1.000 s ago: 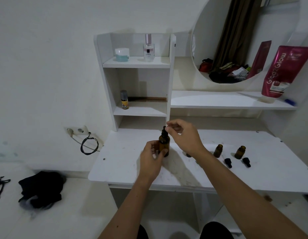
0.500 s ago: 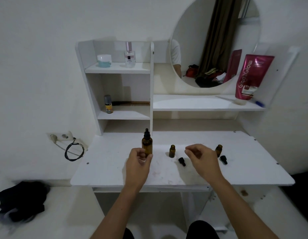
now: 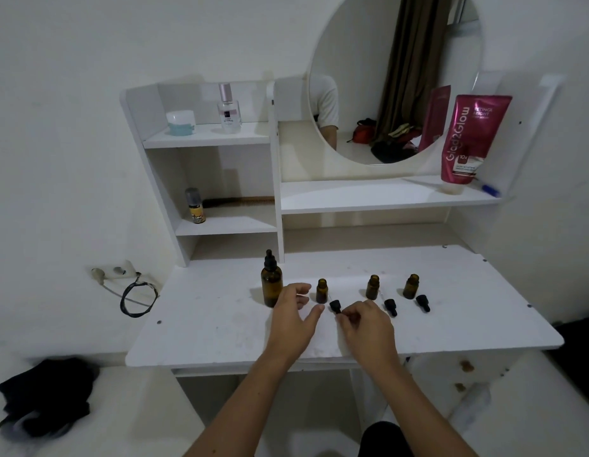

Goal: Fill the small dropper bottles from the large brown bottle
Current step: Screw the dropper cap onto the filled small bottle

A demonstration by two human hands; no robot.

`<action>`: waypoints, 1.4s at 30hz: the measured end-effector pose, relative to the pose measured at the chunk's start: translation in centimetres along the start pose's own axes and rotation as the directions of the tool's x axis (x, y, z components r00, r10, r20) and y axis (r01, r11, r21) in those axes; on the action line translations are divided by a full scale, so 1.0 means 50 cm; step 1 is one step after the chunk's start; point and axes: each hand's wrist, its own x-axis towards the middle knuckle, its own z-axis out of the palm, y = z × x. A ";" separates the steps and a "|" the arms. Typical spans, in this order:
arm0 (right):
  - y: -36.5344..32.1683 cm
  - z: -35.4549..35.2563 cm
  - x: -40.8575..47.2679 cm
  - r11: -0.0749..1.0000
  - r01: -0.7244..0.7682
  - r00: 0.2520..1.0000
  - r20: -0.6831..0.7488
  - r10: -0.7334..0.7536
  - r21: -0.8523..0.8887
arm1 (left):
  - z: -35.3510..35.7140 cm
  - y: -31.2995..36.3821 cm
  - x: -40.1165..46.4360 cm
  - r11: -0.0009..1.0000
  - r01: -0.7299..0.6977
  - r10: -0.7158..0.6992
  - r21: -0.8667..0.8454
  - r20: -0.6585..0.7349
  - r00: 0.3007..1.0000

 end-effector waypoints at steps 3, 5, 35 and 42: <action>0.005 -0.002 -0.001 1.000 -0.010 1.000 -0.003 0.010 0.021 | 0.018 0.009 0.016 1.000 0.003 -0.003 0.012 -0.005 1.000; 0.007 -0.006 -0.004 0.999 -0.015 1.000 -0.014 0.015 0.049 | 0.028 0.008 0.025 1.000 0.007 -0.007 0.010 -0.006 1.000; -0.061 -0.112 0.118 0.890 0.455 0.890 0.017 -0.455 -0.002 | 0.038 -0.016 0.054 0.999 -0.049 0.049 0.021 0.027 0.998; -0.096 -0.087 0.163 0.870 0.493 0.848 0.240 -0.473 -0.029 | 0.040 -0.015 0.051 0.997 -0.066 0.065 0.034 0.033 0.997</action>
